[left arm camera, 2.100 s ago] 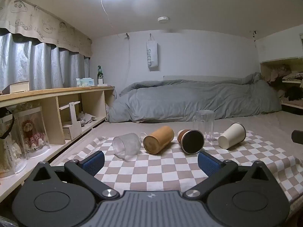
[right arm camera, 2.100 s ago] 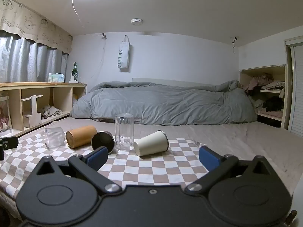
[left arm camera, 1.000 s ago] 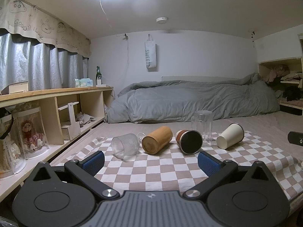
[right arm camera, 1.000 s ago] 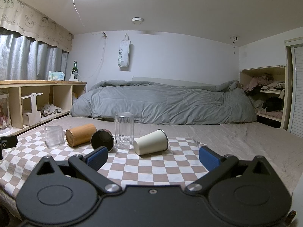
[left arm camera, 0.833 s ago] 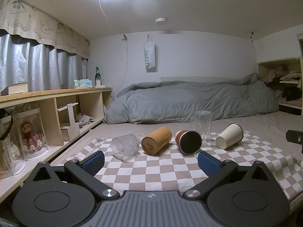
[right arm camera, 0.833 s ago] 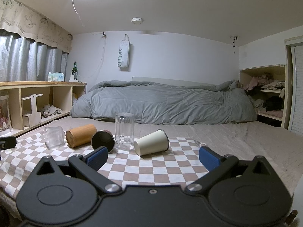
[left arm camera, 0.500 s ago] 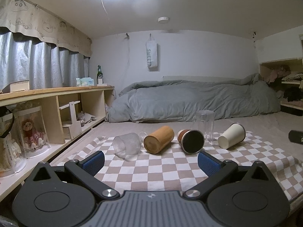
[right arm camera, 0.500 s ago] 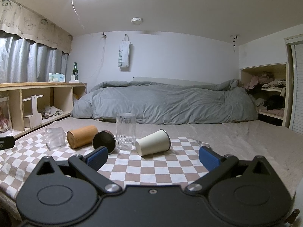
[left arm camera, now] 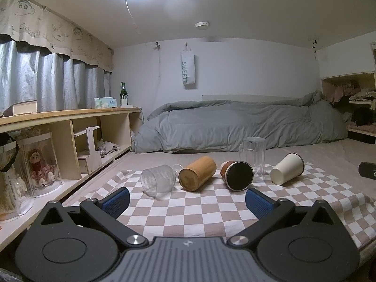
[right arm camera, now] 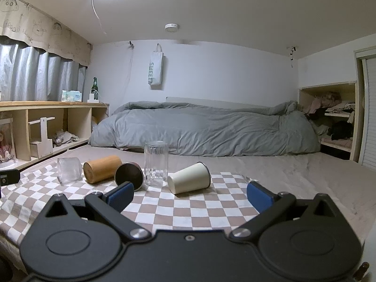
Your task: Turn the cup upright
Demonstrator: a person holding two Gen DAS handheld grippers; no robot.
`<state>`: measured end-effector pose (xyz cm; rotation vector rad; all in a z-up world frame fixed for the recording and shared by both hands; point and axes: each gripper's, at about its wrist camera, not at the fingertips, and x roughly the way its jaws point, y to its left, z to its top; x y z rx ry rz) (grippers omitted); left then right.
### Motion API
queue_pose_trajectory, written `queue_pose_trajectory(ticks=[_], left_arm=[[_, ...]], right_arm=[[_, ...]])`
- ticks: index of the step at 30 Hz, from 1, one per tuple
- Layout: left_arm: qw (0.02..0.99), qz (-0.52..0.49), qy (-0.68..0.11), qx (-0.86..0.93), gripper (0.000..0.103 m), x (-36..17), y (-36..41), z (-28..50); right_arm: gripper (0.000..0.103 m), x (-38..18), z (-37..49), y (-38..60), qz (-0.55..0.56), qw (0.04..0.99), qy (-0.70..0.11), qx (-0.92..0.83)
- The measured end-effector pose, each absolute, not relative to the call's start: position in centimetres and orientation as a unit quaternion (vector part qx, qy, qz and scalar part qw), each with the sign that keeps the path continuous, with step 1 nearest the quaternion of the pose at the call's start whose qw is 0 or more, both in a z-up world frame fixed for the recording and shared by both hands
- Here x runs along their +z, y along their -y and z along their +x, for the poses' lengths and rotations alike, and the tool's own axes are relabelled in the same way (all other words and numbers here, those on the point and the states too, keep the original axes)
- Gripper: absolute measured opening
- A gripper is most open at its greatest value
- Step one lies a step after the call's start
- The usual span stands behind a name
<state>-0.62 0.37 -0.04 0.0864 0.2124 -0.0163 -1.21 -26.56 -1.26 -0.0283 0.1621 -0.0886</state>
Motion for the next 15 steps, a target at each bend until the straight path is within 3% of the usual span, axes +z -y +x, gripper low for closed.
queue_pose_trajectory(ticks=[15], left_arm=[[0.993,0.043,-0.106,-0.008,0.103,-0.04,-0.38,-0.67]], right_arm=[[0.103,-1.33,-1.13,26.31,-0.016,0.996,-0.083,-0.043]])
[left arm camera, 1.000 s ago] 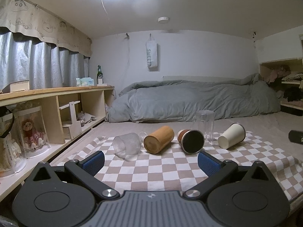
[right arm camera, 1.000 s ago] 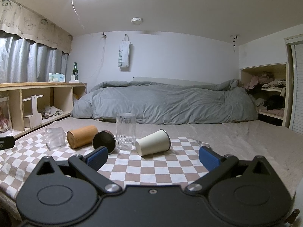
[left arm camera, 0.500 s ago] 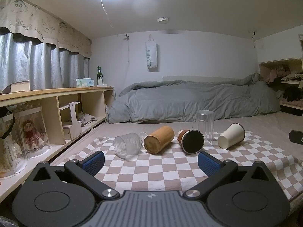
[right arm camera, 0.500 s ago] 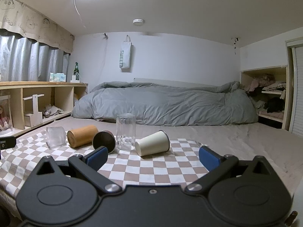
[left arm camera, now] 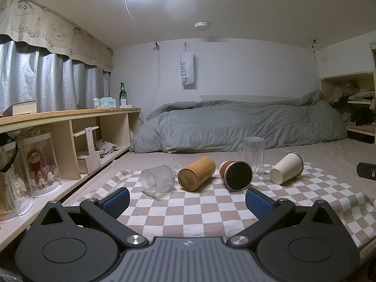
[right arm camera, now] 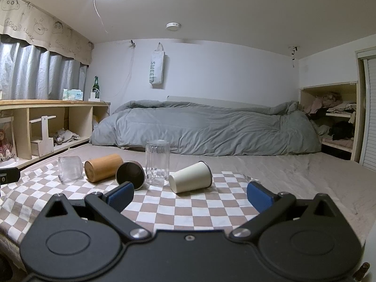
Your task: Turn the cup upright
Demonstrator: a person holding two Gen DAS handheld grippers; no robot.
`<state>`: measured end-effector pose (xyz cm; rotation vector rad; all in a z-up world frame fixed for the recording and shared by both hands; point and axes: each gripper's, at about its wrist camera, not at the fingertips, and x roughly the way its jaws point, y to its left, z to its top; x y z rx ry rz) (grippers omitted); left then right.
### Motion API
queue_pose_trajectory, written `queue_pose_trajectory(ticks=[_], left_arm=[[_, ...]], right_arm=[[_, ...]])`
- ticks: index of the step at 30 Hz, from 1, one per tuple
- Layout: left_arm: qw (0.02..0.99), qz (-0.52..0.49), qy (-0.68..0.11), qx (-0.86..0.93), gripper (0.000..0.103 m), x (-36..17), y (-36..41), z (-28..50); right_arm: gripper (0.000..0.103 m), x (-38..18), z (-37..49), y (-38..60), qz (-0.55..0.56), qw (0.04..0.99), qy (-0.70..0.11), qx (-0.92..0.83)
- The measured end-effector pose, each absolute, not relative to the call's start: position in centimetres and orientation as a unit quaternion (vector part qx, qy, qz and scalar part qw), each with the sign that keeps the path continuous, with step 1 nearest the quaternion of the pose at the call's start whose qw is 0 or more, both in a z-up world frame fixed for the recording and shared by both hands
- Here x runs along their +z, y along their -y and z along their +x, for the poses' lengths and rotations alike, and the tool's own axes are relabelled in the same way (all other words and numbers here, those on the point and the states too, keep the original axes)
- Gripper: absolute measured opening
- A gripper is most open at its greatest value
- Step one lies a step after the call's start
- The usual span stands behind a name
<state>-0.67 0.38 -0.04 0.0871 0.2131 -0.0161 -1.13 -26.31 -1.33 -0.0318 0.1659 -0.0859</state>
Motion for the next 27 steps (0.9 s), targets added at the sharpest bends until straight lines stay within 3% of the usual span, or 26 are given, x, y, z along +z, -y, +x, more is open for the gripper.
queue_pose_trajectory(ticks=[27], left_arm=[[0.993,0.045,-0.111,-0.025,0.103,0.60,-0.22,0.16]], right_arm=[[0.103,-1.48,-1.28,25.88,-0.020,0.996,-0.079,-0.040]])
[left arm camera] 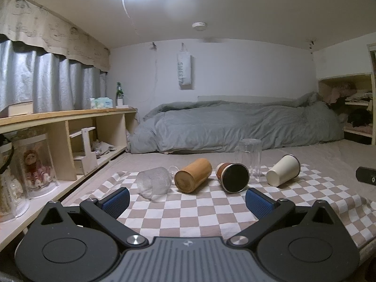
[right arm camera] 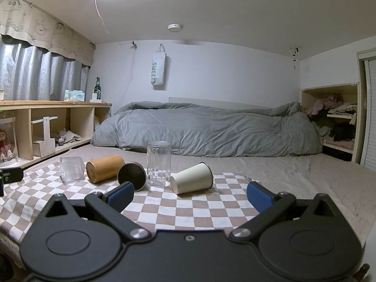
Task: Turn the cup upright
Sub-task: 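Move the left tool to the lying ribbed glass goblet, fingers around its bowl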
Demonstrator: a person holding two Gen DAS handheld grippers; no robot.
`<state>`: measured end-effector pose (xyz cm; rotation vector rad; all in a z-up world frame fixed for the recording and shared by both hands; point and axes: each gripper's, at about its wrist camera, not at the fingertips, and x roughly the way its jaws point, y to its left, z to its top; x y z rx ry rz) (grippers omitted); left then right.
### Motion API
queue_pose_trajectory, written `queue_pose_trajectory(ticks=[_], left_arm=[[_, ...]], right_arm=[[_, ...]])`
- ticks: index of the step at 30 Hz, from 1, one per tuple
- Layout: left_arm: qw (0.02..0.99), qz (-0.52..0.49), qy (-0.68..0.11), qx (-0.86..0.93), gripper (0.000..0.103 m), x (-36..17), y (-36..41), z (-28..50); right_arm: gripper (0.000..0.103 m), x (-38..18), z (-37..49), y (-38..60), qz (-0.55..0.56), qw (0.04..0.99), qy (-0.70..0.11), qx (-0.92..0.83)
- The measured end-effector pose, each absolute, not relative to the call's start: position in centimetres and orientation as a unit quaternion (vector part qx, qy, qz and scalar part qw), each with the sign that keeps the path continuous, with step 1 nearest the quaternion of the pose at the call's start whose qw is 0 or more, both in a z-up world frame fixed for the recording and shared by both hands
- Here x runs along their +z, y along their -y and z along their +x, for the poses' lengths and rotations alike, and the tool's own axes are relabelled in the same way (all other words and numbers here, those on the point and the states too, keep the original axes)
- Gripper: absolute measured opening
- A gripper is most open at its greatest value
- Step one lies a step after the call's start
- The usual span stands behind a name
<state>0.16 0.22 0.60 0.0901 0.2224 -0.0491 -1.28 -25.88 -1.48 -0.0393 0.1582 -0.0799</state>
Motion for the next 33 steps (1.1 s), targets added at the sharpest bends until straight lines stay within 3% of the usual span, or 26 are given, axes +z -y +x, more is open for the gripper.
queue_pose_trajectory(ticks=[17,33], left_arm=[[0.984,0.060,-0.164,-0.044,0.103,2.8,-3.7,13.8],[0.970,0.013,-0.233,-0.062,0.103,-2.9,-9.2,30.0]], right_arm=[[0.103,-1.6,-0.4,26.2,0.001,0.995,-0.100,-0.018],[0.103,-1.8,0.4,26.7,0.022,0.992,-0.121,-0.005]])
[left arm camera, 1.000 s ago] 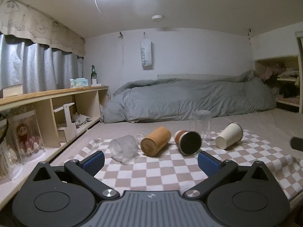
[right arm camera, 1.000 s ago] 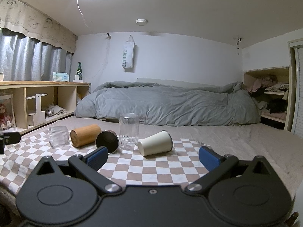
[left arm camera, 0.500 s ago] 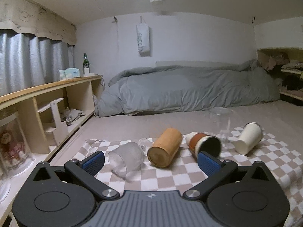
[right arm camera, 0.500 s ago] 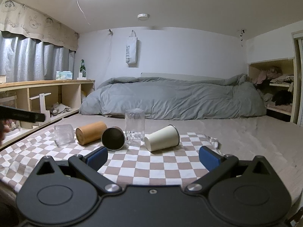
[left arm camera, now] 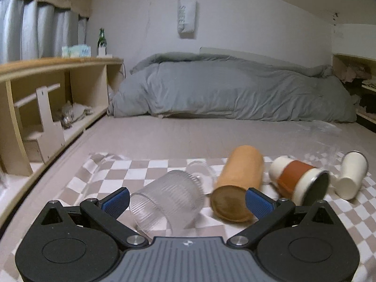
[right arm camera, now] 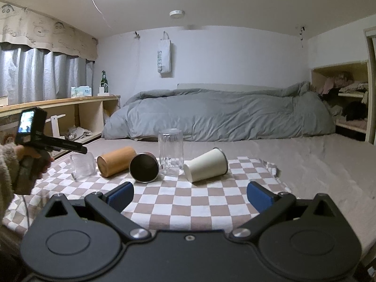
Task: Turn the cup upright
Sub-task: 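Move the left tool to the lying ribbed glass goblet, fingers around its bowl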
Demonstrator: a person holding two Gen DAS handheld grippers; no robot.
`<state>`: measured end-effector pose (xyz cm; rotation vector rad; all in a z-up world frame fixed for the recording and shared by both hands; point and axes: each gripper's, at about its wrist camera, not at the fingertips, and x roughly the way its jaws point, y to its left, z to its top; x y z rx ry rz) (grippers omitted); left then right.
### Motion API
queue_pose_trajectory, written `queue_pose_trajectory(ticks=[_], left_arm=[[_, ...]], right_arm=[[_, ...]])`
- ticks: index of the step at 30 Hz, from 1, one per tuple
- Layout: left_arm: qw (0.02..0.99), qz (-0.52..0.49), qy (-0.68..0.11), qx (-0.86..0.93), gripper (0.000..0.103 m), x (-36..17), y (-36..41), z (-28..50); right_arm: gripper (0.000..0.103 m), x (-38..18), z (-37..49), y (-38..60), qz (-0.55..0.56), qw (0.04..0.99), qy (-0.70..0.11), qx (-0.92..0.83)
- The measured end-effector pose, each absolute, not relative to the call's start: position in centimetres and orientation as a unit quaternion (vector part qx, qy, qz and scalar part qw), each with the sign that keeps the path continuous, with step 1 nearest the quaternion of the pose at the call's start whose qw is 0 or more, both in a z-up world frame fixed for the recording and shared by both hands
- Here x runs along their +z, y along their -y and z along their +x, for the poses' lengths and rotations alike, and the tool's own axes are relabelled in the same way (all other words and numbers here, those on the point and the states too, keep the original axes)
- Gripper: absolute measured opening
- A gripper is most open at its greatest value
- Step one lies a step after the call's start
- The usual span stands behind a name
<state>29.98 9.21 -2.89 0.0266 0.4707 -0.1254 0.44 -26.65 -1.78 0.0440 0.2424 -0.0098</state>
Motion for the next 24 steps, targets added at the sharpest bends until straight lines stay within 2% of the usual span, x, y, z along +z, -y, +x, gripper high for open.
queue_pose_trajectory(ticks=[7,12,14,18,24], left_arm=[[0.953,-0.055,-0.288,-0.079,0.103,-5.6,-12.8,33.4],[0.948,-0.085,-0.295,-0.077,0.103,-7.0,-13.7,34.6],[0.949,-0.085,-0.291,-0.080,0.099,-7.0,-13.7,34.5],[0.952,-0.081,-0.285,-0.082,0.087,-6.6,-13.4,34.3],[0.954,-0.056,-0.278,-0.099,0.081,-6.7,-13.6,33.1]], right_arm=[[0.103,-1.9,1.5,26.5,0.027,0.991,-0.134,-0.004],[0.103,-2.3,2.0,26.5,0.027,0.989,-0.146,-0.005],[0.103,-2.3,2.1,26.4,0.029,0.988,-0.150,0.000],[0.103,-2.4,2.3,26.1,0.026,0.987,-0.156,0.005],[0.103,-2.2,2.2,26.1,0.030,0.988,-0.154,0.009]])
